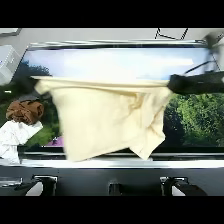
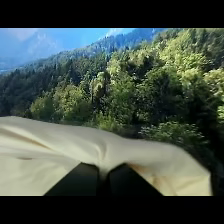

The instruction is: Fold the clothes and pants, and hang the long-sleeved shirts on hangers.

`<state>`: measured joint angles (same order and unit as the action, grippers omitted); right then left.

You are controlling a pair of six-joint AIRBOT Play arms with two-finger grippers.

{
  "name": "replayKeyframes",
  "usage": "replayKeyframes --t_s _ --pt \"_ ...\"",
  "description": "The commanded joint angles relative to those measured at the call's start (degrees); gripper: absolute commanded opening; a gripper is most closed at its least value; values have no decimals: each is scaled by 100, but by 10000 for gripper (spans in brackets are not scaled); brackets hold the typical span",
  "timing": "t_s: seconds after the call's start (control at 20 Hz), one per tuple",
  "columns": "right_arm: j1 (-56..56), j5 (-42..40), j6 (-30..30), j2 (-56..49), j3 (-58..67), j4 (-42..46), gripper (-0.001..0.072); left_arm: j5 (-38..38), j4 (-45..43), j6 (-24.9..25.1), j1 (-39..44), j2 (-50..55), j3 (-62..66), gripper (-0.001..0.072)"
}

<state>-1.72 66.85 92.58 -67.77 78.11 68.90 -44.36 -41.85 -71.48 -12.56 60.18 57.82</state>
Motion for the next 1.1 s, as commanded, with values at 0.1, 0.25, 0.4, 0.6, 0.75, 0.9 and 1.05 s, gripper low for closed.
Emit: replayKeyframes --t_s 0.1,0.25,0.4,0.6,0.75,0.9,1.05 --pt "4 -1674 17 -1930 -431 -2232 43 308 811 59 299 1950 -107 16" --pt "13 -1679 20 -2288 -431 -2404 46 240 826 59 455 2312 -98 31" --pt "-166 -1443 9 -2312 -310 -2385 187 28 824 59 481 2371 -83 149" --pt "-1480 990 -492 -2175 634 -1779 571 -1705 442 -4 -479 2277 387 652" --pt "-2629 2522 -398 -1912 474 -407 563 -3165 -942 -855 -1167 2275 334 537" --pt "-3154 2599 -422 -1475 -426 197 559 -3460 -1425 -704 -1147 2275 -494 512" --pt "-3202 2461 -610 -1180 -1147 203 559 -2898 -1032 -356 -800 2280 -1416 511"
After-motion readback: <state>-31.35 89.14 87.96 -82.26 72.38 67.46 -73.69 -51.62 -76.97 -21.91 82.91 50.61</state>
